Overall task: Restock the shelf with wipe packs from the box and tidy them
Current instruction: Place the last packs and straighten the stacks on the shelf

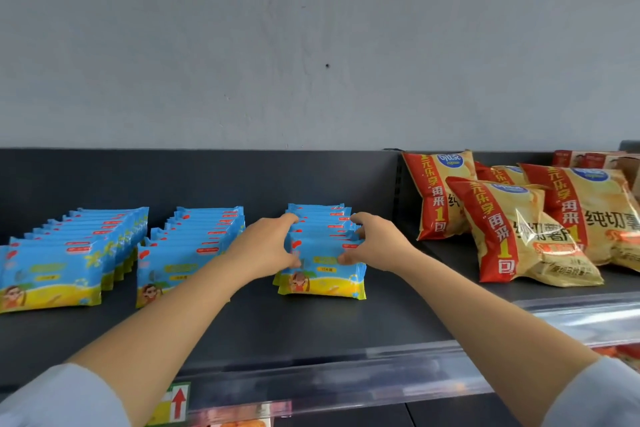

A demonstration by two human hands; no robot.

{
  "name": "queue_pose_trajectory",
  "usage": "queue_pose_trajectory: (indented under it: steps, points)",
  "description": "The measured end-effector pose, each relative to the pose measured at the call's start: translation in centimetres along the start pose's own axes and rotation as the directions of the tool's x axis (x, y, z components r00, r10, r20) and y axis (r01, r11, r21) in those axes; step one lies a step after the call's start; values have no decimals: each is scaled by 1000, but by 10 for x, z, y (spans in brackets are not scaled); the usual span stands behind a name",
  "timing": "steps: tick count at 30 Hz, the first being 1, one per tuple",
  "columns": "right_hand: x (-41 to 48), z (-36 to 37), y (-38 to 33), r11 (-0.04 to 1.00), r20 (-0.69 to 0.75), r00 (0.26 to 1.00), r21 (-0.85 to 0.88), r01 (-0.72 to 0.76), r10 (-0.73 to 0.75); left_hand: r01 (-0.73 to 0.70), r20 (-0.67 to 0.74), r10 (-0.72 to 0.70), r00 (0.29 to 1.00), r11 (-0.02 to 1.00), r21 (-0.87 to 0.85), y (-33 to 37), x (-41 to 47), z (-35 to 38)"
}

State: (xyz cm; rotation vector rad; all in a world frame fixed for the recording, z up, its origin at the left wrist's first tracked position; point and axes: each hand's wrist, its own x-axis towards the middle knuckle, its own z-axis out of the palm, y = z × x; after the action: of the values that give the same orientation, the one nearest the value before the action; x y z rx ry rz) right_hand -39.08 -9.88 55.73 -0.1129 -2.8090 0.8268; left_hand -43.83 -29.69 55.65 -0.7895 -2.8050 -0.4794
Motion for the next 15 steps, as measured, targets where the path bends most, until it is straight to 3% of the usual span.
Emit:
queue_pose_trajectory:
  steps: [3, 7, 13, 15]
  points:
    - [-1, 2, 1, 993, 78, 997, -115, 26, -17, -7, 84, 4, 996, 999, 38, -4, 0, -1]
    - [-1, 6, 1, 973, 54, 997, -221, 70, -59, 23, 211, -47, 976, 993, 112, -7, 1, -1]
    - [-2, 7, -1, 949, 0, 993, -294, 111, -116, 50, 62, -58, 996, 991, 125, -8, 1, 10]
    - [-2, 7, 1, 951, 0, 994, -289, 108, -113, 92, 100, -95, 990, 995, 38, -10, 2, 10]
